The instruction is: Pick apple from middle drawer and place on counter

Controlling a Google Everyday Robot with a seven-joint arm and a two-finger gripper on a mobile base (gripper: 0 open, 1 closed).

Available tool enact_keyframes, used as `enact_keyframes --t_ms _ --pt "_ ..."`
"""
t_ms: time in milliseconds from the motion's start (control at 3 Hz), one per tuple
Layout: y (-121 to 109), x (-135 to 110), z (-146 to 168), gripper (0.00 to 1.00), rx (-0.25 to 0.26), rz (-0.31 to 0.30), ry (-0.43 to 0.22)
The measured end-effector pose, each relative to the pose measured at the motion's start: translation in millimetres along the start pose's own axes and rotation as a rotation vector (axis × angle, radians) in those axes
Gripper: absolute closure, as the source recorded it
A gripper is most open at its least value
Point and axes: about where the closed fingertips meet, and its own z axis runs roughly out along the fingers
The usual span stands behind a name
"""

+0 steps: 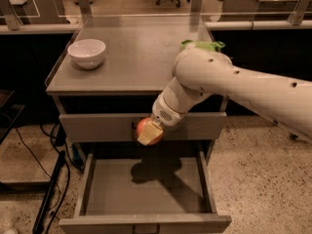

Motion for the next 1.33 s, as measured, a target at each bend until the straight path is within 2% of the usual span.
enact_keyframes --t_ms 333,1000,1333 --pt "-16 -17 -25 1.0 0.035 -0.017 -0.022" --pt "-19 -20 -35 1.0 0.048 -0.016 -0.039" --pt "-46 -48 -78 1.0 0.09 -0.045 -0.073"
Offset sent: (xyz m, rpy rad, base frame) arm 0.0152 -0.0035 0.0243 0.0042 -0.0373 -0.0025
